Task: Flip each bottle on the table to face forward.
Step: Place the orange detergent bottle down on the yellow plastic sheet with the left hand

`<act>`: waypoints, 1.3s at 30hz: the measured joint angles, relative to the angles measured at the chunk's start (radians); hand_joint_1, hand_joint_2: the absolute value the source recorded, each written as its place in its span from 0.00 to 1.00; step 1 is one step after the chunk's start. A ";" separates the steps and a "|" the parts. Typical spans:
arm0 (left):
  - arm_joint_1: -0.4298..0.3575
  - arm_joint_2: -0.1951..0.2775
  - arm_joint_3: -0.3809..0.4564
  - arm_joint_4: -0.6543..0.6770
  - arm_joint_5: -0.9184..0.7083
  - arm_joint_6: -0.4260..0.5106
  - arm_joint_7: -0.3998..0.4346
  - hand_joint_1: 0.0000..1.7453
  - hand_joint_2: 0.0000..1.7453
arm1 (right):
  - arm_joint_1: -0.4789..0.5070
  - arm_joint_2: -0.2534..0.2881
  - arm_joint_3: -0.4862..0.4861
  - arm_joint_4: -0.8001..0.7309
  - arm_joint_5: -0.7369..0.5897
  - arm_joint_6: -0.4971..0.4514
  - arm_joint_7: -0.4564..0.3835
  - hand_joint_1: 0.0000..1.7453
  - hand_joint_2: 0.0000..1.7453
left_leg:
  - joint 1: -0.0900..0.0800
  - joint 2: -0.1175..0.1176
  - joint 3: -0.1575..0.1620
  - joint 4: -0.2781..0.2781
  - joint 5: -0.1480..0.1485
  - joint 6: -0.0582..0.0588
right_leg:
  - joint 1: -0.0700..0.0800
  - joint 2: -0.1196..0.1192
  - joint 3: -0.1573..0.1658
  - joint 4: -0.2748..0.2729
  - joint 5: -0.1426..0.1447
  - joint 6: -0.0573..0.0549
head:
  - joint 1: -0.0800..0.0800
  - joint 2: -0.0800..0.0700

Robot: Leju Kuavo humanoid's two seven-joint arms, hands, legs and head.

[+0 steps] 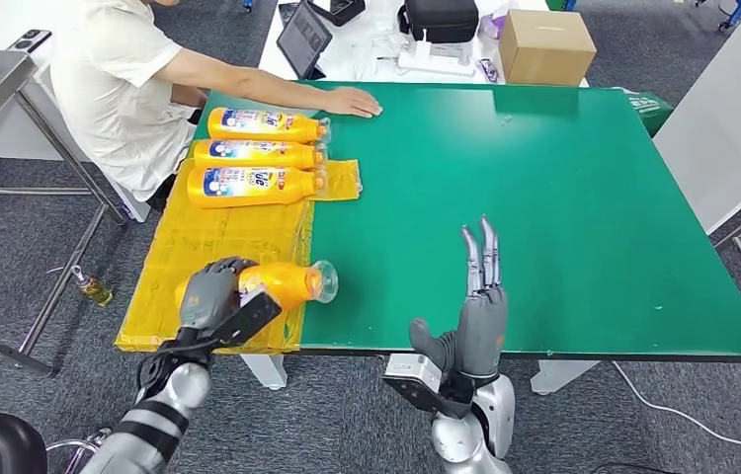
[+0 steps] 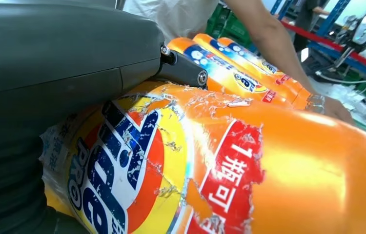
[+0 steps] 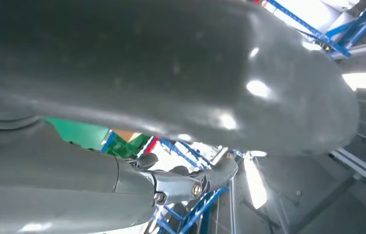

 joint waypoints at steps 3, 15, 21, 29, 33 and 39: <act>-0.073 -0.019 0.000 0.114 0.006 0.011 -0.007 0.99 1.00 | -0.008 -0.001 0.011 0.029 -0.009 0.000 0.000 0.00 0.00 | 0.000 0.000 0.002 0.000 0.000 0.000 | 0.000 0.000 0.002 0.000 0.000 0.000 | 0.000 0.000; -0.215 -0.047 -0.008 0.364 0.002 0.018 -0.047 0.00 1.00 | -0.038 -0.003 0.024 0.115 -0.032 0.000 0.000 0.00 0.00 | 0.000 0.000 0.007 0.000 0.000 0.000 | 0.000 0.000 0.007 0.000 0.000 0.000 | 0.000 0.000; -0.240 -0.045 -0.040 0.416 -0.055 0.005 -0.042 0.00 1.00 | -0.045 -0.006 0.025 0.145 -0.050 0.000 0.000 0.00 0.00 | 0.000 0.000 0.008 0.000 0.000 0.000 | 0.000 0.000 0.008 0.000 0.000 0.000 | 0.000 0.000; -0.254 -0.044 -0.088 0.453 -0.110 0.012 -0.034 0.00 1.00 | -0.057 -0.009 0.032 0.181 -0.063 0.000 0.000 0.00 0.00 | 0.000 0.000 0.007 0.000 0.000 0.000 | 0.000 0.000 0.007 0.000 0.000 0.000 | 0.000 0.000; -0.257 -0.044 -0.101 0.462 -0.113 0.012 -0.034 0.00 1.00 | -0.059 -0.009 0.032 0.195 -0.063 0.000 0.000 0.00 0.00 | 0.000 0.000 0.007 0.000 0.000 0.000 | 0.000 0.000 0.007 0.000 0.000 0.000 | 0.000 0.000; -0.257 -0.044 -0.117 0.473 -0.138 0.056 -0.034 0.00 1.00 | -0.063 -0.012 0.033 0.211 -0.062 0.000 0.000 0.00 0.00 | 0.000 0.000 0.007 0.000 0.000 0.000 | 0.000 0.000 0.007 0.000 0.000 0.000 | 0.000 0.000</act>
